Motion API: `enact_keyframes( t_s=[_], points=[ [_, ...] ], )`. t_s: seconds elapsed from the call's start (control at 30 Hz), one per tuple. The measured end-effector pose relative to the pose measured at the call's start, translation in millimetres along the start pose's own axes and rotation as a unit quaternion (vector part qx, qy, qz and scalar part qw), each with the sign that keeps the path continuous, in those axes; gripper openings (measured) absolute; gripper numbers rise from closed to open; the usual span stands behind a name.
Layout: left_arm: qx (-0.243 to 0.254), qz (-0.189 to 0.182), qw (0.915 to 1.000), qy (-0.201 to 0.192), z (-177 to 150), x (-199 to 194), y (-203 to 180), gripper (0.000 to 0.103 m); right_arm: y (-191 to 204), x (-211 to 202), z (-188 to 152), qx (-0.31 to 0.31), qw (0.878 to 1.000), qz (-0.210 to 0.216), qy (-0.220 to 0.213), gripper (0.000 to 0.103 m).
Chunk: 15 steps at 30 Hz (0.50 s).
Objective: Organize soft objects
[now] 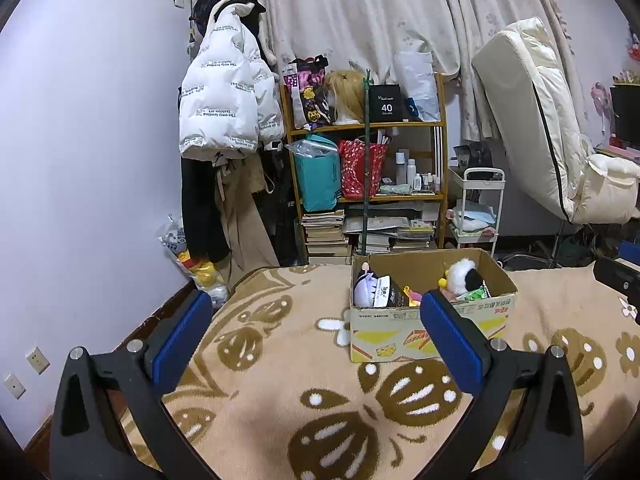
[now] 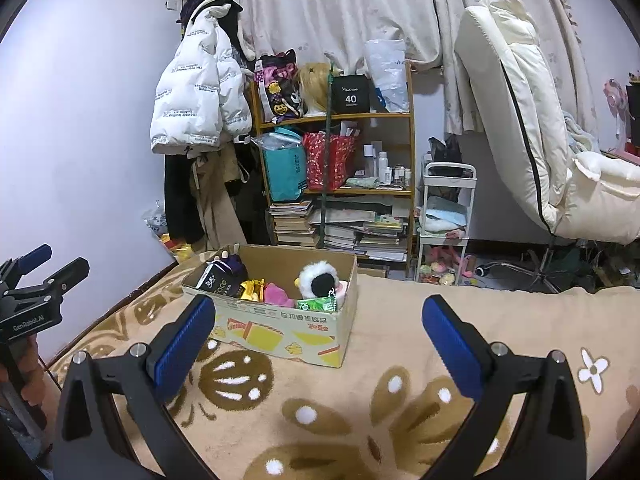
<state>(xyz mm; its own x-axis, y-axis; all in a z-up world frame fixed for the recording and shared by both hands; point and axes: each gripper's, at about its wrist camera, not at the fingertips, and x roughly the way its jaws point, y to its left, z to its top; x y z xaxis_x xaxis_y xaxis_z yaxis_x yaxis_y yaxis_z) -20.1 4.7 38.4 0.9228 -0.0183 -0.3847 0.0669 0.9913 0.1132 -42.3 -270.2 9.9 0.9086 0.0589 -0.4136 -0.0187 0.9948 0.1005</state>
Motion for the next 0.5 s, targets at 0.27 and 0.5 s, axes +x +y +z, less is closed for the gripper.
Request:
enact_keyframes(
  t_s=[0.27, 0.5],
  points=[
    [-0.007, 0.0, 1.0, 0.006, 0, 5, 5, 0.102, -1, 0, 0, 0.0, 1.0, 0.0, 0.0, 0.103],
    [-0.005, -0.001, 0.9999, 0.015, -1, 11, 3, 0.102, -6, 3, -3, 0.007, 1.0, -0.001, 0.004, 0.103]
  ],
)
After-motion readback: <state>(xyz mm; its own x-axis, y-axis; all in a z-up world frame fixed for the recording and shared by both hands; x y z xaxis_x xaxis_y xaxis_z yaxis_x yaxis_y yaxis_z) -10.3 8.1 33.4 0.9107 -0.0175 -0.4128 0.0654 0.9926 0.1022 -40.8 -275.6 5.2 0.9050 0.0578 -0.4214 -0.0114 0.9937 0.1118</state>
